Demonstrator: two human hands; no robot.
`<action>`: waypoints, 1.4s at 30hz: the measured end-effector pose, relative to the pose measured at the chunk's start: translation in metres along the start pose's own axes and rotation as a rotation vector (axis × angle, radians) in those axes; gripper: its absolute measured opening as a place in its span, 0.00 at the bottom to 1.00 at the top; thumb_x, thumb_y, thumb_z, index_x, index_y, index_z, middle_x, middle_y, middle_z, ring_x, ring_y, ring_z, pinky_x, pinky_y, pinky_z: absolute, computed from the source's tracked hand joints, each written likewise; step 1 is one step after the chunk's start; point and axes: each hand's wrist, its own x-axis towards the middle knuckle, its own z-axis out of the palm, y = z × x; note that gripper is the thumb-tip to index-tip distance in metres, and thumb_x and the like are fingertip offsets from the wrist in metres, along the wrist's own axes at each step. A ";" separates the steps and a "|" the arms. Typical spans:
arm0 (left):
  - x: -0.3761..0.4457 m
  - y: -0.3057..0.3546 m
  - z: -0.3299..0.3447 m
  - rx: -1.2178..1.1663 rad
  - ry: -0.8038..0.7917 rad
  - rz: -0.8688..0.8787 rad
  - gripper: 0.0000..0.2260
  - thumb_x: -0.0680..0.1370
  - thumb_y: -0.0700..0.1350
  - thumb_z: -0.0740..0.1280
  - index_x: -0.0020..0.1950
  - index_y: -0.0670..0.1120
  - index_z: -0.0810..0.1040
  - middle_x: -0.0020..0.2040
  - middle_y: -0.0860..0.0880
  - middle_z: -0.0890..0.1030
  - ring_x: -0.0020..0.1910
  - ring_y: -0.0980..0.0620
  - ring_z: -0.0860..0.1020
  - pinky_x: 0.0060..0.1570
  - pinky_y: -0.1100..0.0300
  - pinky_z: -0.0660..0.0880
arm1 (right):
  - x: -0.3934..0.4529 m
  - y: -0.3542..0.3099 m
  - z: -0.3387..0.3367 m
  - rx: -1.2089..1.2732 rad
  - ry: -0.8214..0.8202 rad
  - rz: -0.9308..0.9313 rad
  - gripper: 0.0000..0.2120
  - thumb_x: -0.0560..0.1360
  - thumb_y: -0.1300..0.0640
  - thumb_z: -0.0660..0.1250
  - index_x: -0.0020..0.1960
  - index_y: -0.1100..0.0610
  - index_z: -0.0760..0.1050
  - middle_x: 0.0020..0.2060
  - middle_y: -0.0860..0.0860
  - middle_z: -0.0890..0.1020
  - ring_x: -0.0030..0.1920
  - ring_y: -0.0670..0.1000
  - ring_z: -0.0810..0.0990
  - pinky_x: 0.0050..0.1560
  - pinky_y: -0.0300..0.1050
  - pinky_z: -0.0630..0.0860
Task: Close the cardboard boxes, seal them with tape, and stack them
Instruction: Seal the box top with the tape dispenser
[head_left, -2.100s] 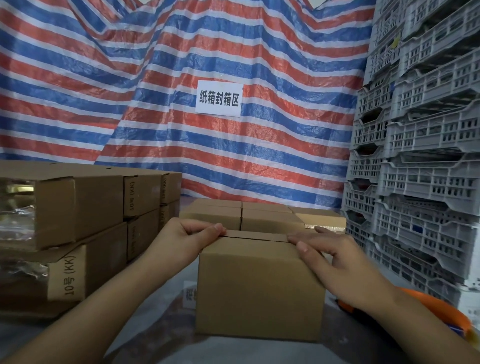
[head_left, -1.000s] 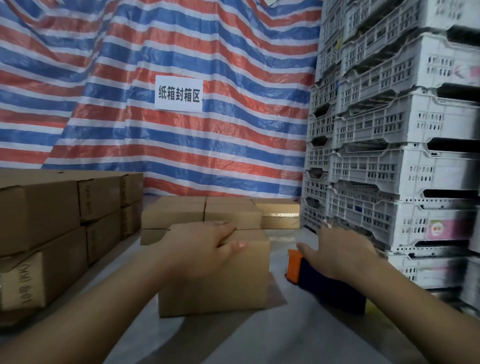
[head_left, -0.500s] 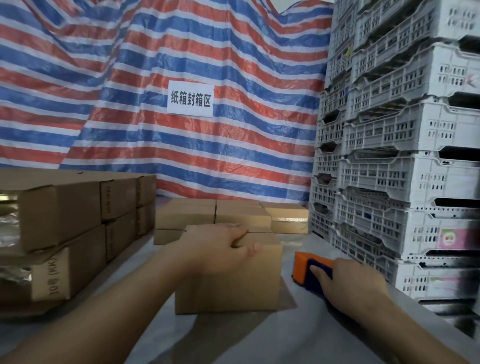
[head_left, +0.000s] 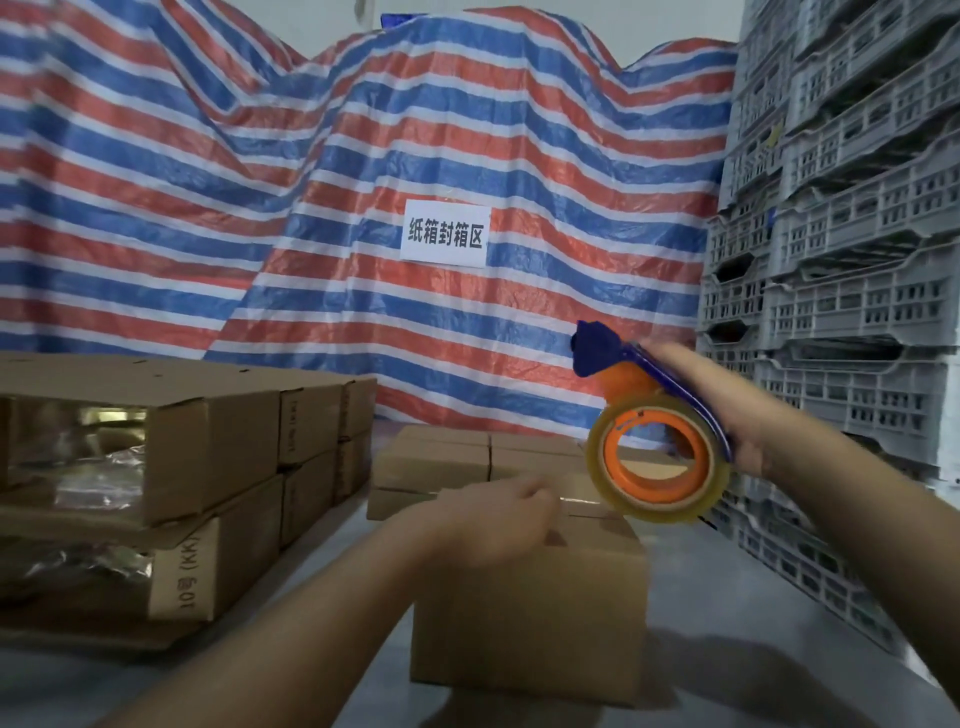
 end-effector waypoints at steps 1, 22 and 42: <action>0.000 -0.001 -0.005 -0.090 0.007 -0.012 0.15 0.83 0.55 0.52 0.62 0.53 0.75 0.50 0.54 0.81 0.50 0.57 0.78 0.50 0.58 0.69 | 0.006 -0.002 0.006 -0.016 -0.046 0.015 0.25 0.76 0.39 0.66 0.30 0.54 0.84 0.25 0.52 0.81 0.20 0.48 0.78 0.20 0.37 0.73; 0.002 -0.021 -0.033 -1.310 0.188 -0.146 0.28 0.79 0.60 0.62 0.71 0.42 0.71 0.56 0.44 0.84 0.58 0.49 0.80 0.73 0.50 0.55 | 0.036 -0.012 0.045 -0.395 -0.400 0.049 0.21 0.80 0.39 0.62 0.54 0.57 0.78 0.36 0.53 0.84 0.31 0.48 0.81 0.33 0.38 0.78; -0.001 -0.020 -0.019 -1.466 0.601 -0.284 0.05 0.81 0.38 0.61 0.46 0.42 0.74 0.34 0.48 0.73 0.43 0.51 0.76 0.54 0.45 0.74 | 0.044 -0.028 0.055 -0.507 -0.501 0.206 0.23 0.79 0.41 0.63 0.62 0.59 0.73 0.38 0.54 0.84 0.32 0.48 0.82 0.33 0.39 0.77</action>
